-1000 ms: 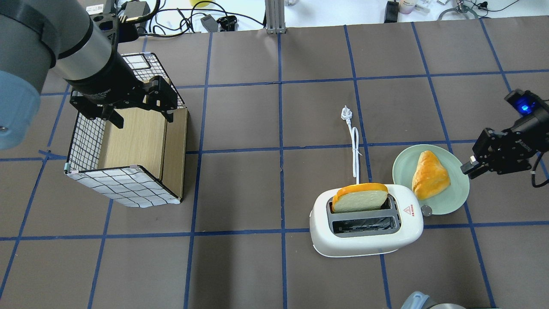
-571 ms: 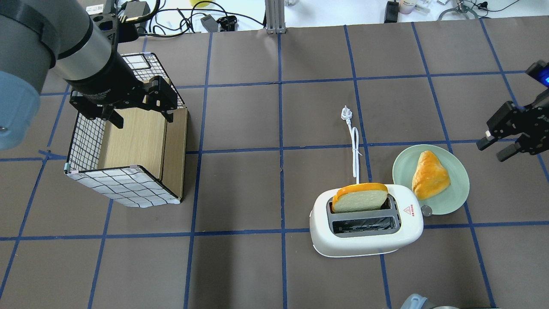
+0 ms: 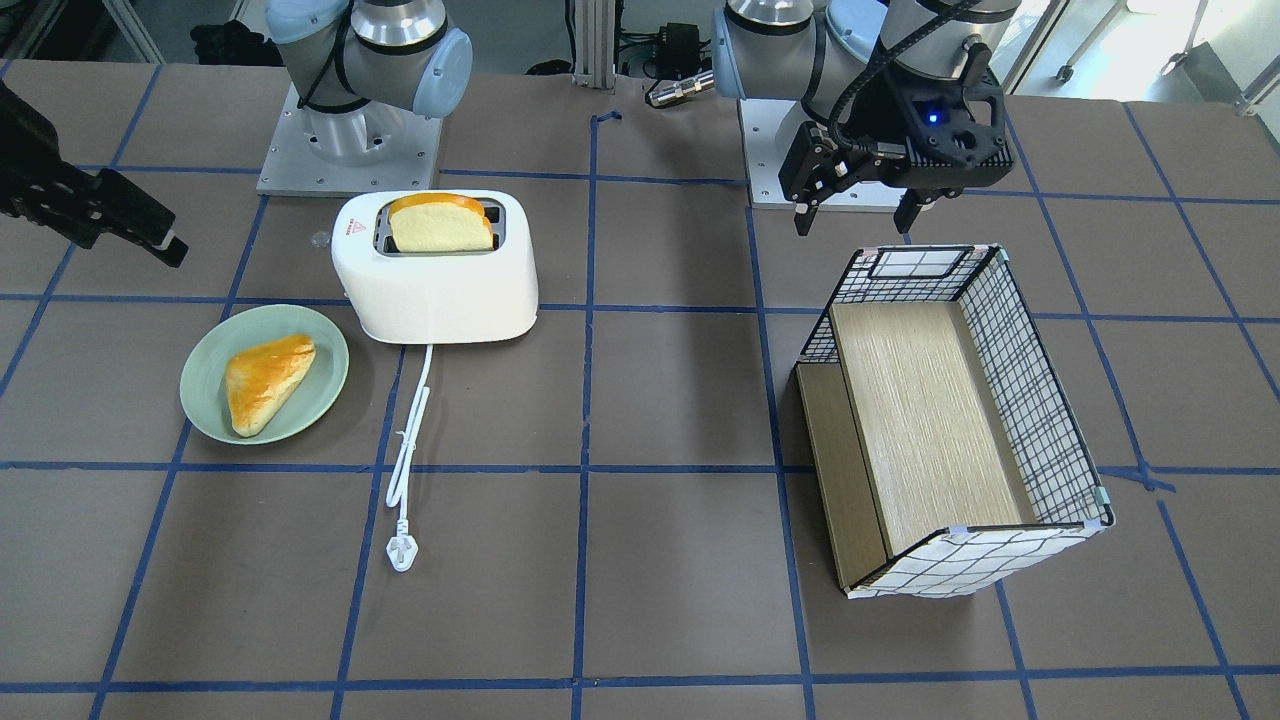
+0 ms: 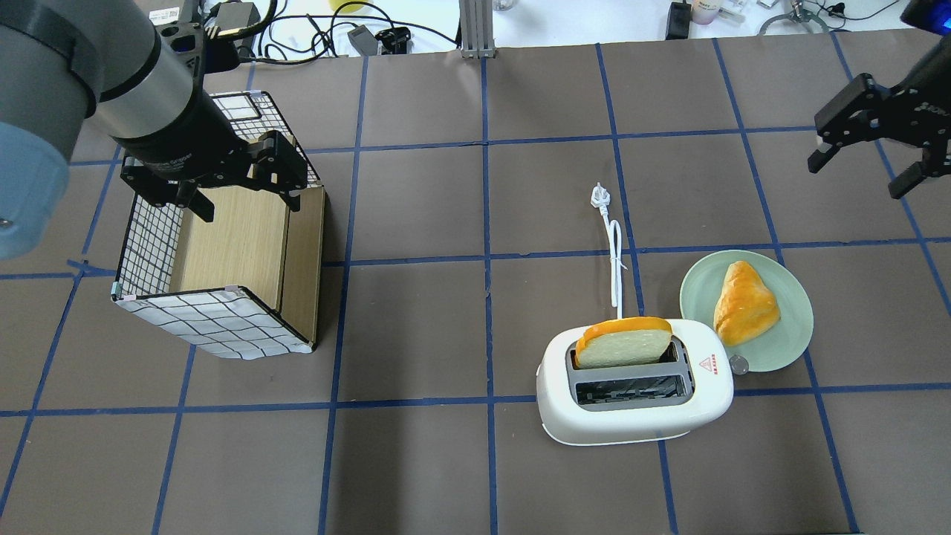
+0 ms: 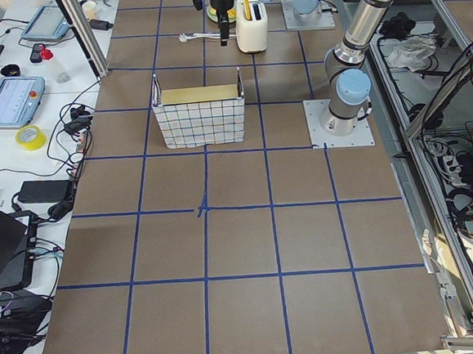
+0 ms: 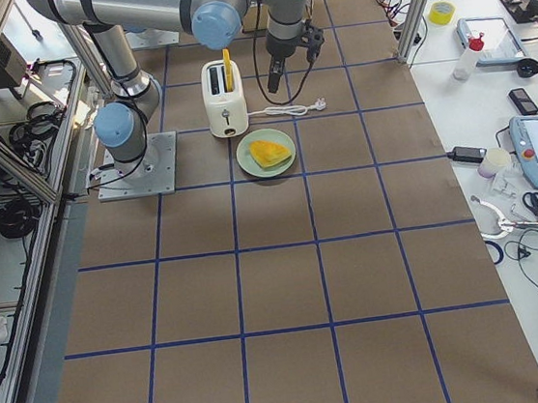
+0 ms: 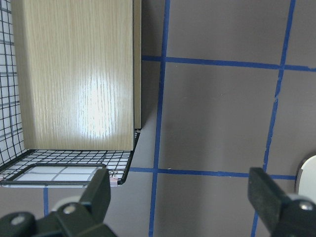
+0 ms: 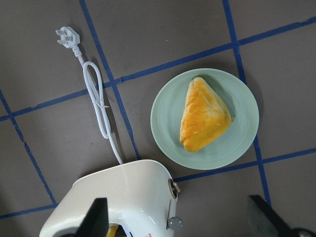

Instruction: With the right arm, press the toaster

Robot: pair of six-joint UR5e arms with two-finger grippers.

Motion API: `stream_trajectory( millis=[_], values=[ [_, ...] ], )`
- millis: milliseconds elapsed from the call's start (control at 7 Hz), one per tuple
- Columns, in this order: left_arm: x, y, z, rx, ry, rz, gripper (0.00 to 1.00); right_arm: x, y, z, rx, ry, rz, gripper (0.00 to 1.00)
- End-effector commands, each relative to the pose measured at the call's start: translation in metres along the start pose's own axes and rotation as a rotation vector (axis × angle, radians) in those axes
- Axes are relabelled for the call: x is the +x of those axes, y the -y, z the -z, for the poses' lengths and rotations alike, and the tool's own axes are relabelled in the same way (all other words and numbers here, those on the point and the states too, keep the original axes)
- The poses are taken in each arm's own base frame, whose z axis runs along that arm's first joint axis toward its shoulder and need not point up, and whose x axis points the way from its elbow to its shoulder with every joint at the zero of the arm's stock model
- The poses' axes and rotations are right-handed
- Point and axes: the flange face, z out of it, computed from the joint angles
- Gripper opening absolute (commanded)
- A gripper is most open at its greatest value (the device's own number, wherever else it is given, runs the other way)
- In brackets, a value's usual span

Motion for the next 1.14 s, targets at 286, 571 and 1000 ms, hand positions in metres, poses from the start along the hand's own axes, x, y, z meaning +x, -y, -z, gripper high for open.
stream_trajectory(
  millis=[286, 571, 1000],
  values=[
    [0.000, 0.000, 0.000, -0.001, 0.000, 0.000, 1.00, -0.124, -0.042, -0.022, 0.066, -0.107, 0.037, 1.00],
    [0.000, 0.000, 0.000, -0.001, 0.000, 0.000, 1.00, -0.125, -0.045, -0.024, 0.073, -0.137, 0.024, 1.00],
    [0.000, 0.000, 0.000, 0.000, 0.002, 0.000, 1.00, -0.124, -0.044, -0.025, 0.074, -0.148, 0.020, 1.00]
  ],
)
